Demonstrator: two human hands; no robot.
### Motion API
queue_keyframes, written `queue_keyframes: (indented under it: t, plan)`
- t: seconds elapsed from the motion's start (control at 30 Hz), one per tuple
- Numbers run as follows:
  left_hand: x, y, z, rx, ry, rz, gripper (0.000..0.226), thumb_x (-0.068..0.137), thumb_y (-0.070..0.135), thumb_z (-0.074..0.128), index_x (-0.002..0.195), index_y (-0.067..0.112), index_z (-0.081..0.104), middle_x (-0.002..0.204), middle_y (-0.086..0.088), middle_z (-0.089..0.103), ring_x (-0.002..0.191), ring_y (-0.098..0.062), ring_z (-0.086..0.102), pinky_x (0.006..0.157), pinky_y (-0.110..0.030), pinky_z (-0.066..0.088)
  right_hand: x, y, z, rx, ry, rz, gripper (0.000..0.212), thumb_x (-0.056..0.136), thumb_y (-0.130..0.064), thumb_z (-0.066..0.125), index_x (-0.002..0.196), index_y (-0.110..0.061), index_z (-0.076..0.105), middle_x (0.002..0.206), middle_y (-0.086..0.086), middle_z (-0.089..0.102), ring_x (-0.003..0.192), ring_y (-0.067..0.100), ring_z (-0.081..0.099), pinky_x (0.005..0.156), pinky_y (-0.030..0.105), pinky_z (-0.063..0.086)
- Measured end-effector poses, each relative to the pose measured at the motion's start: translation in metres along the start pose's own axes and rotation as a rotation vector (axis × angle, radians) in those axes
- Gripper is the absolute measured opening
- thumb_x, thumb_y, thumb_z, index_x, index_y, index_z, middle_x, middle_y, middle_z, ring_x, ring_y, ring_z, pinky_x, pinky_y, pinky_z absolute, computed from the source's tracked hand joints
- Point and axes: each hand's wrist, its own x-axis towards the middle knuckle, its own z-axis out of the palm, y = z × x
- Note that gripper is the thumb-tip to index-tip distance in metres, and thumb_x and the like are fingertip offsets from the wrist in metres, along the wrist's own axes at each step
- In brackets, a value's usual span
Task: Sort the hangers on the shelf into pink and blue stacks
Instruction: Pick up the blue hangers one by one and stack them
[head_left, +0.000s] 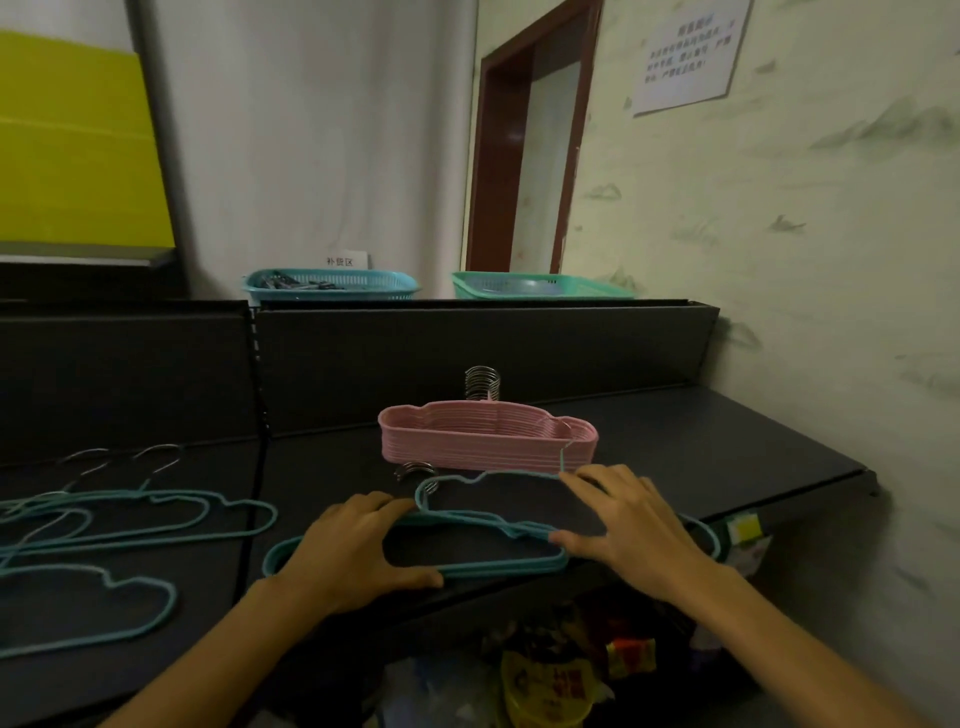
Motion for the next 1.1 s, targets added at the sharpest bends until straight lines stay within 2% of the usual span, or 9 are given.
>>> queue_keyframes:
  t: [0.1, 0.2, 0.3, 0.4, 0.47, 0.53, 0.87, 1.03, 1.1]
  plan:
    - [-0.013, -0.015, -0.003, -0.042, -0.005, -0.067, 0.133, 0.034, 0.103, 0.009, 0.145, 0.034, 0.026, 0.144, 0.009, 0.037, 0.128, -0.010, 0.038, 0.104, -0.028, 0.035, 0.003, -0.012, 0.004, -0.001, -0.118, -0.047, 0.120, 0.058, -0.091, -0.007, 0.149, -0.022, 0.030, 0.147, -0.005, 0.036, 0.134, 0.014, 0.031, 0.105, 0.031, 0.027]
    - [-0.027, -0.025, -0.009, -0.087, -0.002, -0.122, 0.138, 0.029, 0.104, 0.009, 0.147, 0.033, 0.024, 0.146, 0.009, 0.037, 0.131, -0.011, 0.037, 0.104, -0.027, 0.034, 0.013, -0.031, 0.012, 0.017, -0.155, -0.110, 0.127, 0.053, -0.093, -0.013, 0.149, -0.023, 0.030, 0.148, -0.004, 0.035, 0.133, 0.014, 0.031, 0.106, 0.031, 0.027]
    - [-0.037, -0.033, -0.013, -0.121, -0.020, -0.149, 0.138, 0.029, 0.103, 0.011, 0.147, 0.034, 0.022, 0.148, 0.008, 0.035, 0.134, -0.012, 0.033, 0.106, -0.027, 0.032, 0.025, -0.058, 0.019, 0.065, -0.163, -0.170, 0.115, 0.059, -0.088, 0.000, 0.150, -0.023, 0.029, 0.149, -0.003, 0.034, 0.133, 0.014, 0.029, 0.107, 0.030, 0.025]
    - [-0.042, -0.037, -0.017, -0.171, -0.045, -0.154, 0.120, 0.043, 0.096, 0.032, 0.146, 0.037, 0.022, 0.147, 0.007, 0.036, 0.131, -0.012, 0.036, 0.105, -0.028, 0.034, 0.032, -0.081, 0.021, 0.101, -0.166, -0.212, 0.107, 0.064, -0.083, 0.010, 0.150, -0.022, 0.029, 0.149, -0.002, 0.033, 0.134, 0.013, 0.027, 0.108, 0.029, 0.024]
    - [-0.044, -0.037, -0.018, -0.163, -0.047, -0.147, 0.098, 0.064, 0.080, 0.053, 0.146, 0.037, 0.021, 0.146, 0.008, 0.036, 0.131, -0.010, 0.036, 0.106, -0.027, 0.034, 0.036, -0.091, 0.023, 0.119, -0.171, -0.224, 0.107, 0.064, -0.083, 0.011, 0.149, -0.022, 0.030, 0.149, -0.002, 0.034, 0.134, 0.013, 0.028, 0.109, 0.030, 0.025]
    - [-0.045, -0.039, -0.018, -0.159, -0.037, -0.130, 0.088, 0.073, 0.067, 0.061, 0.146, 0.037, 0.021, 0.145, 0.009, 0.036, 0.130, -0.009, 0.036, 0.106, -0.025, 0.034, 0.040, -0.097, 0.025, 0.131, -0.168, -0.230, 0.107, 0.063, -0.083, 0.011, 0.148, -0.021, 0.032, 0.148, -0.002, 0.035, 0.134, 0.014, 0.029, 0.108, 0.031, 0.026]
    - [-0.033, -0.050, -0.017, -0.200, -0.109, -0.050, 0.105, 0.048, 0.087, 0.037, 0.141, 0.039, 0.032, 0.133, 0.014, 0.045, 0.117, -0.003, 0.044, 0.099, -0.022, 0.040, 0.050, -0.102, 0.030, 0.276, -0.263, -0.185, 0.102, 0.065, -0.085, 0.025, 0.146, -0.025, 0.036, 0.146, -0.005, 0.036, 0.131, 0.010, 0.030, 0.109, 0.030, 0.029]
    - [-0.024, -0.052, -0.022, -0.142, -0.183, -0.022, 0.089, 0.063, 0.079, 0.053, 0.139, 0.033, 0.040, 0.132, 0.012, 0.047, 0.116, -0.004, 0.044, 0.099, -0.021, 0.039, 0.053, -0.094, 0.019, 0.272, -0.383, -0.193, 0.088, 0.073, -0.075, 0.057, 0.146, -0.032, 0.033, 0.147, -0.006, 0.032, 0.131, 0.012, 0.030, 0.109, 0.035, 0.031]
    - [-0.021, -0.053, -0.027, -0.114, -0.219, -0.011, 0.096, 0.057, 0.084, 0.046, 0.136, 0.030, 0.045, 0.129, 0.010, 0.049, 0.115, -0.005, 0.045, 0.099, -0.023, 0.040, 0.052, -0.085, 0.010, 0.225, -0.439, -0.180, 0.086, 0.073, -0.071, 0.062, 0.144, -0.031, 0.036, 0.143, -0.006, 0.036, 0.128, 0.012, 0.034, 0.105, 0.034, 0.035]
